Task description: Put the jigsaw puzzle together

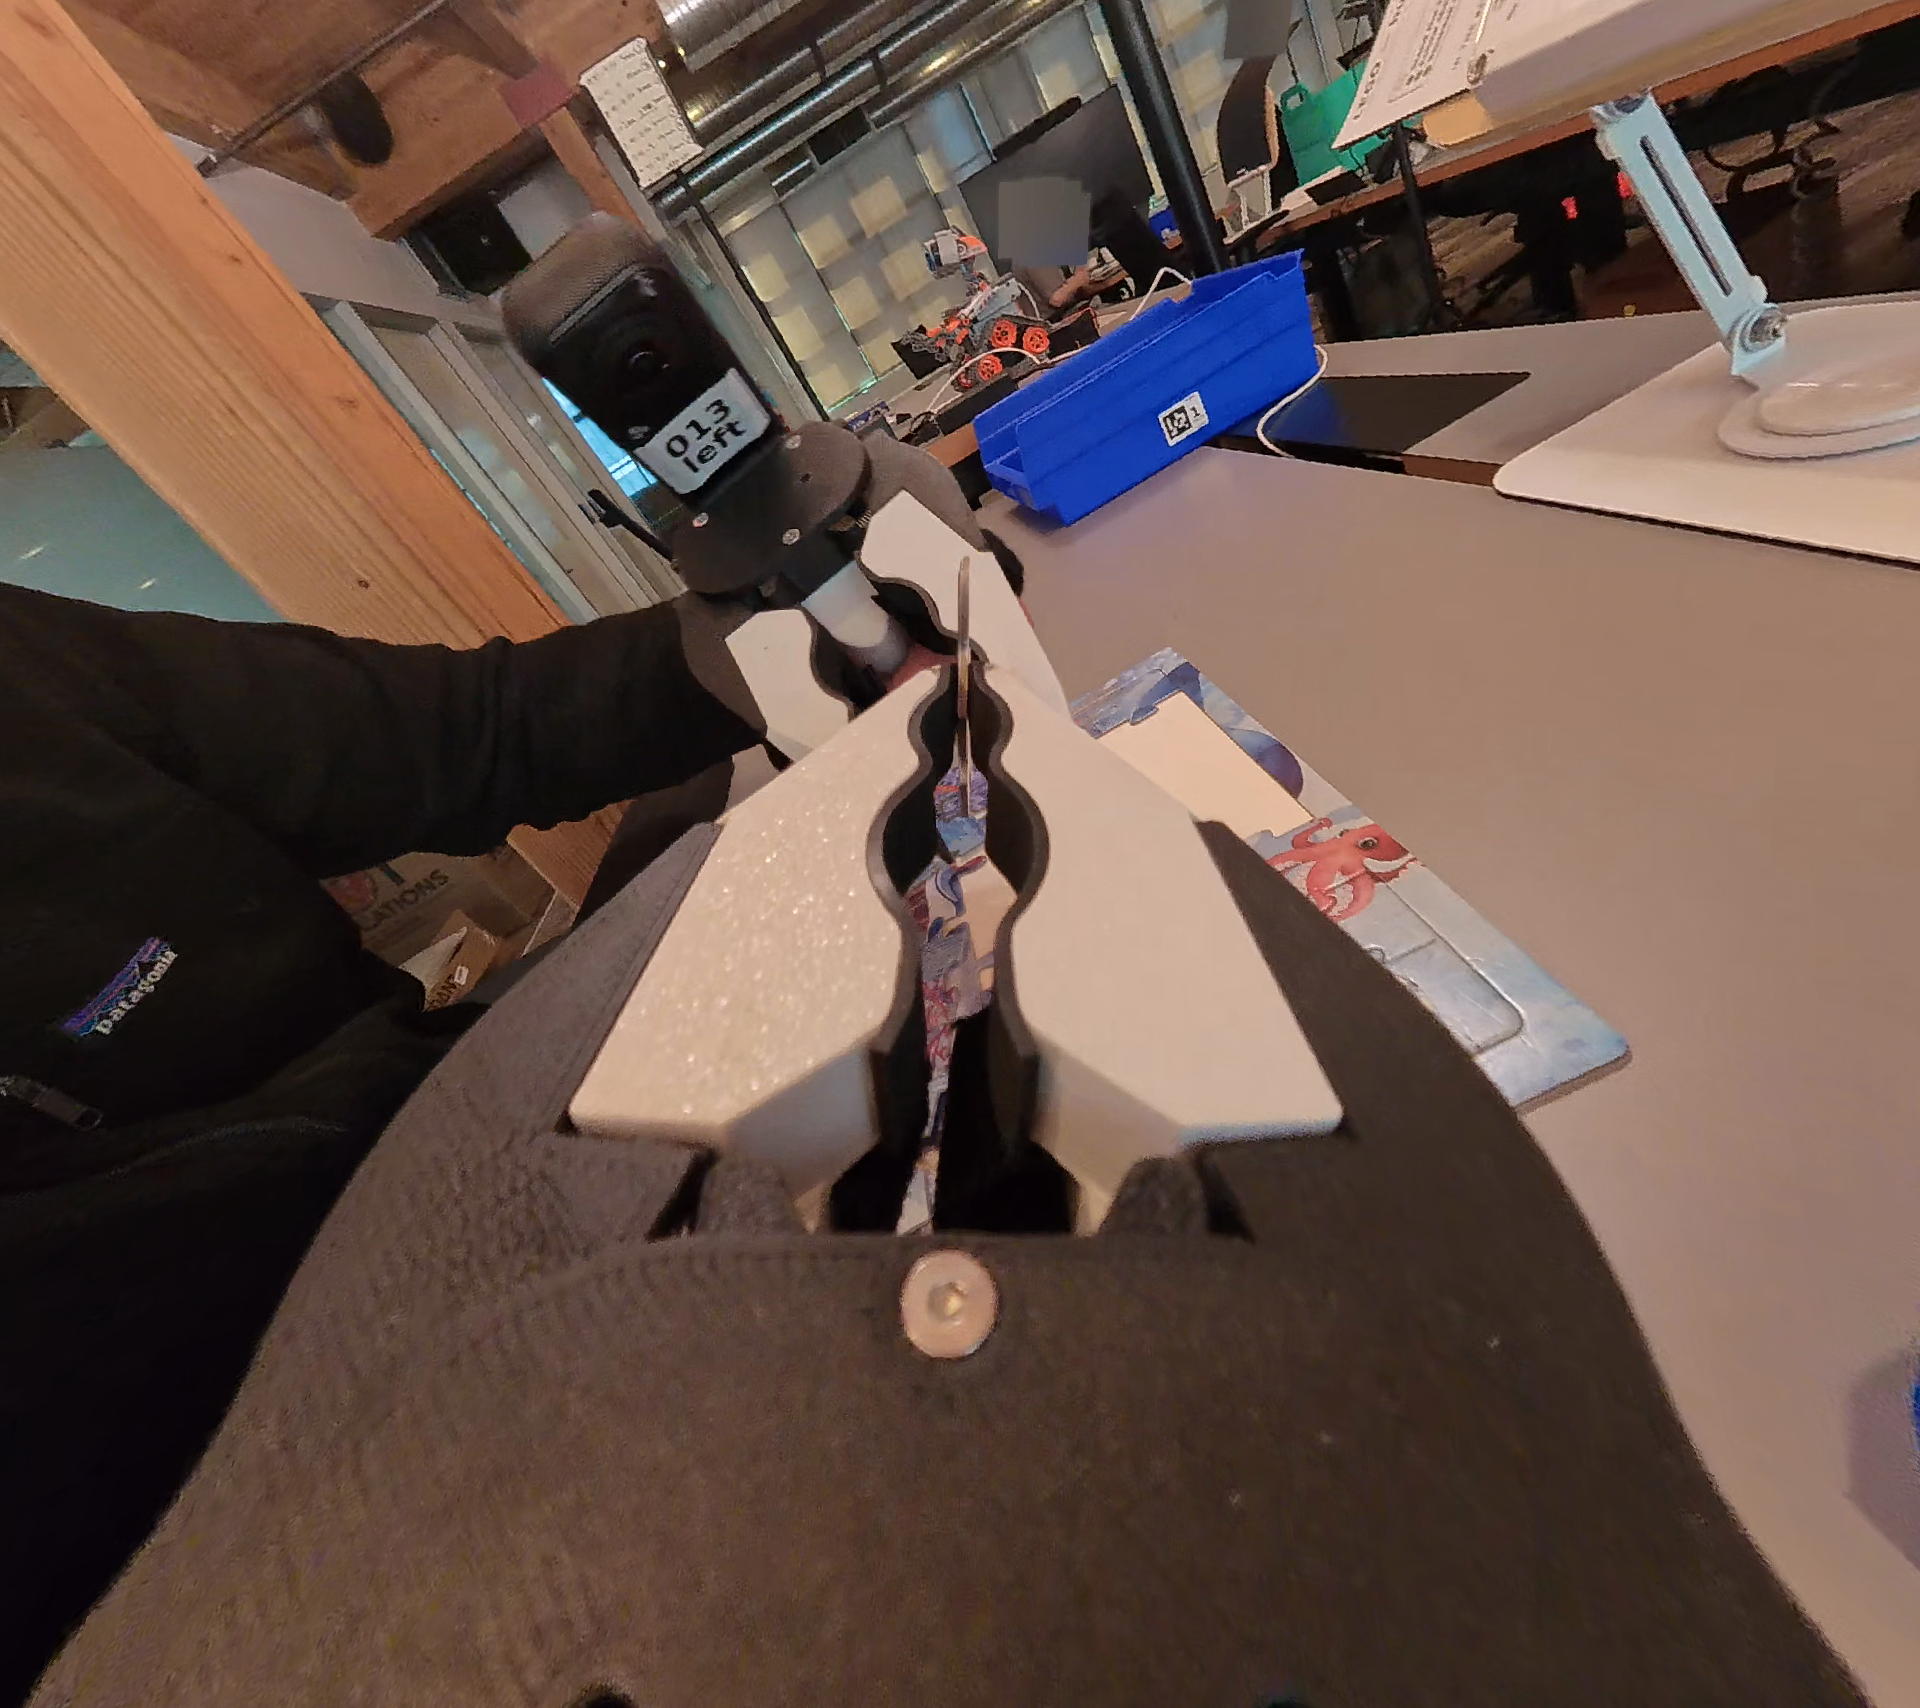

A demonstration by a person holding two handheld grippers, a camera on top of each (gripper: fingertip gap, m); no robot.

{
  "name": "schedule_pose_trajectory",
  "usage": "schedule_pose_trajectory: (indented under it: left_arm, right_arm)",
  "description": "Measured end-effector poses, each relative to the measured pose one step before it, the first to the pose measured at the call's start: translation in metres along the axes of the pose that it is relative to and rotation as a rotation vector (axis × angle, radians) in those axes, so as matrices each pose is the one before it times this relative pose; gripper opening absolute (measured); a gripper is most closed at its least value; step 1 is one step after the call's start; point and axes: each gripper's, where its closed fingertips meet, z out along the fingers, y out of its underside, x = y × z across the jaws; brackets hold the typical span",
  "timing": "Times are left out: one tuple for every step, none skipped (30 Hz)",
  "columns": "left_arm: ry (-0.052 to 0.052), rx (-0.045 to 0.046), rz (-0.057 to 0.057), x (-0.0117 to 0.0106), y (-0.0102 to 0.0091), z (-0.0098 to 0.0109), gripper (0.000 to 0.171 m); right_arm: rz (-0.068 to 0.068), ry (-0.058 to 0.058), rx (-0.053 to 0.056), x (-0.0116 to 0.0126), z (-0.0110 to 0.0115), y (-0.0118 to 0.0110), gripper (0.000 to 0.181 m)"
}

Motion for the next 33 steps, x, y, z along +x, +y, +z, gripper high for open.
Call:
schedule_pose_trajectory:
  left_arm:
    - [0.019,0.03085,-0.0195,0.00119,-0.00438,-0.00022,0.024]
    - [0.0219,0.02646,-0.0173,0.00214,-0.00418,-0.0001,0.018]
    - [0.0072,0.0166,-0.0141,-0.00079,-0.00284,-0.00068,0.011]
    - [0.0034,0.01195,-0.0082,-0.00137,-0.00213,-0.00081,0.004]
    - [0.0119,0.00897,-0.0098,-0.00014,-0.00185,-0.00105,0.003]
    - [0.0124,0.00971,-0.0119,-0.00039,-0.00187,-0.0013,0.003]
    - [0.0014,0.00932,-0.007,-0.00225,-0.00209,-0.00155,0.003]
    - [0.0012,0.00577,-0.0033,-0.0018,-0.00185,-0.00128,0.002]
    - [0.0039,0.00367,-0.0009,-0.0014,-0.00202,-0.00164,0.002]
    - [-0.0022,0.00761,0.0022,-0.00201,-0.00302,-0.00187,0.002]
    - [-0.0006,0.00575,-0.0016,-0.00199,-0.00308,-0.00342,0.002]
    - [0.003,0.00554,-0.0021,-0.00104,-0.00313,-0.00244,0.002]
    - [0.0007,0.0052,0.0003,-0.00143,-0.00314,-0.00205,0.002]
    - [0.0004,0.00216,0.0033,-0.00105,-0.00245,-0.00098,0.003]
    - [0.0013,-0.00102,0.0028,-0.00094,-0.00126,-0.0006,0.003]
    - [0.0033,-0.00017,0.0004,-0.00038,-0.00131,-0.00043,0.003]
    - [0.0016,0.00416,-0.0003,-0.00075,-0.00203,-0.00013,0.003]
    - [0.0055,0.00533,-0.0049,-0.00039,-0.00116,0.00033,0.003]
    - [0.0073,0.00391,-0.0041,-0.00037,-0.00077,-0.00064,0.003]
    - [0.0047,0.00798,-0.0044,-0.00056,-0.00114,0.00054,0.003]
    - [0.0074,0.00869,-0.0111,-0.00017,-0.00246,0.00037,0.003]
    - [0.0105,0.00721,-0.0119,0.00013,-0.00112,0.00089,0.003]
    - [0.0115,0.005,-0.0083,-0.00011,-0.00104,-0.00029,0.003]
    - [0.0039,0.00302,-0.0046,-0.00142,-0.00071,-0.00032,0.003]
    - [0.0092,0.00676,-0.0059,-0.00012,-0.0014,-0.00051,0.003]
    - [0.0149,0.00646,-0.0085,0.00056,-0.00182,-0.00022,0.002]
    - [0.006,-0.0002,-0.004,-0.0001,-0.00064,0.00009,0.001]
    - [0.0036,-0.00083,0.0029,0.00021,-0.00119,0.00042,0.0]
    - [-0.0013,-0.00146,0.0028,-0.00033,-0.00124,0.00053,0.0]
    - [0.0052,-0.00732,0.004,0.00083,-0.00051,0.00119,0.0]
    - [0.0074,-0.00769,0.0063,0.00192,-0.00021,0.00194,0.0]
    - [0.0024,-0.00844,0.0067,0.00118,-0.00074,0.00349,0.0]
    - [-0.0071,-0.0047,0.0122,-0.00017,-0.00104,0.00166,0.0]
  right_arm:
    - [-0.0007,-0.0045,0.0035,-0.00102,-0.00025,-0.00074,0.0]
    - [-0.0007,-0.0011,0.0017,-0.00033,-0.00026,-0.0005,0.0]
    - [-0.0003,0.0001,0.0003,-0.00005,-0.00036,-0.00026,0.0]
    - [0.0004,-0.0004,0.0016,-0.00012,-0.00037,-0.00037,0.0]
    - [0.0007,-0.0037,0.0036,-0.00069,-0.00032,-0.00083,0.0]
    - [-0.001,-0.0037,0.0035,-0.00094,-0.00033,-0.00085,0.0]
    - [-0.0024,-0.002,0.0019,-0.00084,-0.00042,-0.00084,0.0]
    - [-0.0043,0.0003,0.0005,-0.00065,-0.0006,-0.00075,0.0]
    - [-0.0049,0.0015,-0.0008,-0.00039,-0.00061,-0.00047,0.0]
    - [-0.0027,-0.0001,0.0003,-0.00036,-0.00064,-0.00052,0.0]
    - [-0.0005,0.0006,0.0004,0.0,-0.00074,-0.00041,0.0]
    - [-0.001,0.0008,-0.0016,0.00015,-0.00077,-0.00017,0.0]
    - [-0.0013,-0.0019,-0.0008,-0.00031,-0.00053,-0.00021,0.0]
    - [-0.0003,-0.0026,0.0,-0.00056,-0.00037,-0.00027,0.0]
    - [-0.0018,-0.0006,-0.0004,-0.00032,-0.0003,-0.00024,0.0]
    - [-0.0015,-0.0013,-0.0015,-0.0003,-0.00048,-0.00006,0.0]
    - [-0.0005,-0.0016,-0.0025,-0.00014,-0.00056,0.00017,0.0]
    - [-0.0012,-0.0001,-0.0015,0.00007,-0.00057,-0.00007,0.0]
    - [-0.0003,-0.002,-0.0016,-0.0003,-0.0003,0.00012,0.0]
    - [0.0011,-0.0024,-0.0029,-0.00019,0.0,0.00042,0.0]
    - [0.0012,-0.001,-0.0041,0.00009,0.00019,0.0008,0.0]
    - [0.0017,-0.0008,-0.0054,0.00017,0.0002,0.00095,0.0]
    - [0.0033,-0.0027,-0.0073,0.00006,0.00027,0.00131,0.0]
    - [0.0034,-0.0022,-0.0065,0.00012,0.00032,0.00118,0.0]
    - [0.0014,0.0007,-0.0088,0.00032,0.00054,0.00173,0.0]
    - [0.0029,-0.004,-0.0194,-0.00013,0.00108,0.00324,0.0]
    - [0.0023,-0.0034,-0.0187,-0.00026,0.00173,0.00326,0.0]
    - [-0.0015,0.0006,-0.0152,0.00001,0.00199,0.00292,0.0]
    - [-0.0063,0.003,-0.0145,-0.00009,0.00245,0.00263,0.0]
    - [-0.0055,-0.0005,-0.0194,-0.00051,0.00281,0.00351,0.0]
    - [-0.0026,-0.0044,-0.0201,-0.00099,0.00297,0.00362,0.0]
    - [-0.0045,0.0023,-0.0129,0.00013,0.00231,0.00242,0.0]
    - [-0.0038,0.0016,-0.0049,-0.00007,0.00157,0.00101,0.0]
